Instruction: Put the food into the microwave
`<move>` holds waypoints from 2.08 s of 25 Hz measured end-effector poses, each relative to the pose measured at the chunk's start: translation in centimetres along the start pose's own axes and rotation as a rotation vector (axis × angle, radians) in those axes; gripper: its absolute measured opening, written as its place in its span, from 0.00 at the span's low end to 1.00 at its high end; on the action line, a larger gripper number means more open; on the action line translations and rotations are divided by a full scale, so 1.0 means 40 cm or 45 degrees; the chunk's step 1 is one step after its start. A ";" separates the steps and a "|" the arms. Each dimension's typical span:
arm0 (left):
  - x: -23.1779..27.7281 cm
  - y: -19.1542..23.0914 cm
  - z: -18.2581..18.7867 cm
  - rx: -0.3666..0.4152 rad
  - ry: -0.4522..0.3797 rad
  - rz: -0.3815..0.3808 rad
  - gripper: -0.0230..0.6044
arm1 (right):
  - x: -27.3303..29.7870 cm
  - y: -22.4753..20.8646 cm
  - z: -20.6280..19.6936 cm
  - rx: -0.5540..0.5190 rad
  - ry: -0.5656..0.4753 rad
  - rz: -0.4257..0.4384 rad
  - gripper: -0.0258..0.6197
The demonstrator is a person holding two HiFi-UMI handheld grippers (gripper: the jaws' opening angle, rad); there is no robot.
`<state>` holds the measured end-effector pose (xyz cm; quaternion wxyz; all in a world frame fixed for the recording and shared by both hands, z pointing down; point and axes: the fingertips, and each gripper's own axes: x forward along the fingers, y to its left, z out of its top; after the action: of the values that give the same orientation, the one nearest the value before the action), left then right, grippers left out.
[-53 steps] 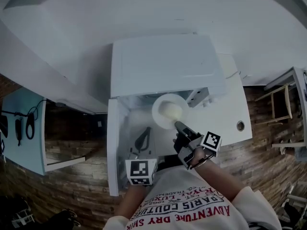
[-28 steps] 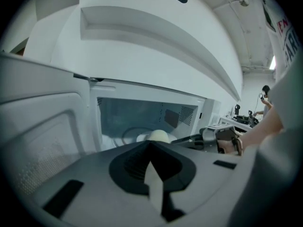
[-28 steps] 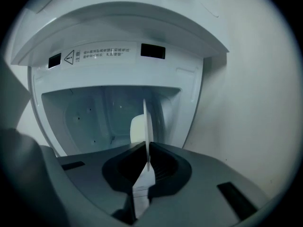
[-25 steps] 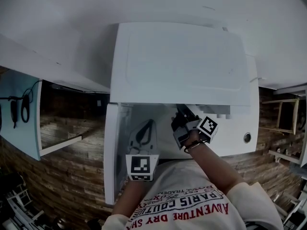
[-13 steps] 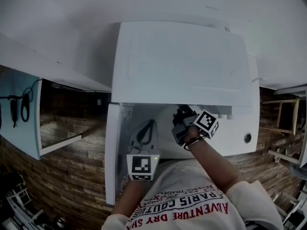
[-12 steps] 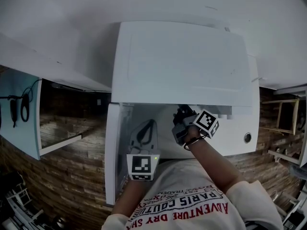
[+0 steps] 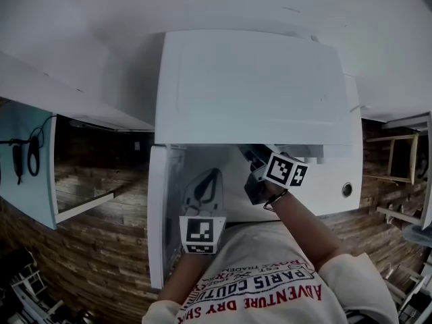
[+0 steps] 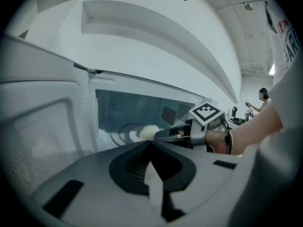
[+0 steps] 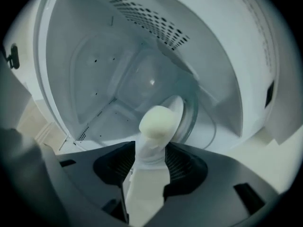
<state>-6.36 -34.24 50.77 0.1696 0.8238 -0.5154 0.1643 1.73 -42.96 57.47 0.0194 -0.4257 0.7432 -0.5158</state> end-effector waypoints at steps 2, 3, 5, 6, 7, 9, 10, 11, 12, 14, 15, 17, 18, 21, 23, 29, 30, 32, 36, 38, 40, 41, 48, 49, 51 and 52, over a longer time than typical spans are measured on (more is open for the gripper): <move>0.000 -0.001 0.002 -0.007 -0.006 0.005 0.04 | -0.005 0.001 -0.008 -0.146 0.067 -0.023 0.35; 0.000 -0.002 0.003 -0.007 -0.009 0.009 0.04 | -0.009 0.001 -0.012 -0.230 0.112 -0.037 0.36; 0.000 -0.003 0.005 -0.004 -0.011 0.007 0.04 | -0.017 -0.003 -0.023 -0.384 0.219 -0.064 0.36; 0.000 -0.003 0.006 -0.001 -0.011 0.004 0.04 | -0.020 -0.009 -0.028 -0.442 0.269 -0.079 0.36; 0.000 -0.002 0.005 0.000 -0.011 0.003 0.04 | -0.021 -0.017 -0.033 -0.485 0.313 -0.094 0.37; -0.001 -0.001 0.005 -0.001 -0.011 0.003 0.04 | -0.024 -0.034 -0.044 -0.544 0.386 -0.127 0.38; -0.002 -0.002 0.005 -0.002 -0.012 0.002 0.04 | -0.026 -0.041 -0.050 -0.576 0.416 -0.147 0.38; -0.002 -0.003 0.006 -0.002 -0.013 0.002 0.04 | -0.026 -0.047 -0.056 -0.611 0.437 -0.168 0.38; -0.003 -0.002 0.006 0.000 -0.013 0.003 0.04 | -0.026 -0.050 -0.060 -0.648 0.450 -0.191 0.38; -0.005 0.002 0.007 0.010 -0.010 0.017 0.04 | -0.024 -0.052 -0.066 -0.728 0.464 -0.235 0.38; -0.007 0.005 0.008 0.018 -0.008 0.026 0.04 | -0.022 -0.050 -0.068 -0.773 0.468 -0.252 0.38; -0.010 0.010 0.011 0.037 -0.008 0.037 0.04 | -0.017 -0.043 -0.068 -0.869 0.471 -0.285 0.38; -0.012 0.012 0.012 0.042 -0.009 0.039 0.04 | -0.016 -0.041 -0.065 -0.920 0.475 -0.310 0.38; -0.015 0.015 0.014 0.043 -0.010 0.040 0.04 | -0.019 -0.045 -0.069 -1.057 0.540 -0.375 0.38; -0.018 0.016 0.014 0.037 -0.012 0.046 0.04 | -0.022 -0.049 -0.088 -1.049 0.616 -0.364 0.38; -0.025 0.014 0.010 0.014 -0.020 0.055 0.04 | -0.026 -0.042 -0.112 -0.928 0.659 -0.283 0.38; -0.025 0.014 0.009 0.013 -0.018 0.053 0.04 | -0.027 -0.042 -0.110 -0.924 0.652 -0.282 0.38; -0.025 0.013 0.010 0.012 -0.015 0.050 0.04 | -0.028 -0.040 -0.109 -0.913 0.640 -0.277 0.38; -0.022 0.006 0.015 0.016 -0.019 0.043 0.04 | -0.039 -0.023 -0.110 -0.866 0.619 -0.247 0.37; -0.021 0.002 0.017 0.019 -0.021 0.039 0.04 | -0.052 -0.008 -0.113 -0.837 0.610 -0.235 0.37; -0.022 -0.002 0.022 0.022 -0.025 0.036 0.04 | -0.072 0.007 -0.113 -0.828 0.591 -0.235 0.37; -0.023 -0.004 0.026 0.025 -0.029 0.034 0.04 | -0.083 0.016 -0.108 -0.828 0.568 -0.239 0.36; -0.029 -0.034 0.076 0.058 -0.079 0.008 0.04 | -0.163 0.090 -0.049 -0.814 0.341 -0.251 0.09; -0.031 -0.040 0.088 0.066 -0.092 0.003 0.04 | -0.175 0.105 -0.043 -0.829 0.310 -0.243 0.07; -0.038 -0.052 0.112 0.081 -0.122 -0.007 0.04 | -0.199 0.140 -0.033 -0.867 0.246 -0.224 0.06; -0.042 -0.057 0.125 0.087 -0.138 -0.011 0.04 | -0.210 0.159 -0.029 -0.888 0.214 -0.214 0.06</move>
<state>-4.51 -34.20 45.32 0.1139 0.8390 -0.5144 0.1363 2.64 -35.95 49.60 -0.2304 -0.4224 0.8359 -0.2643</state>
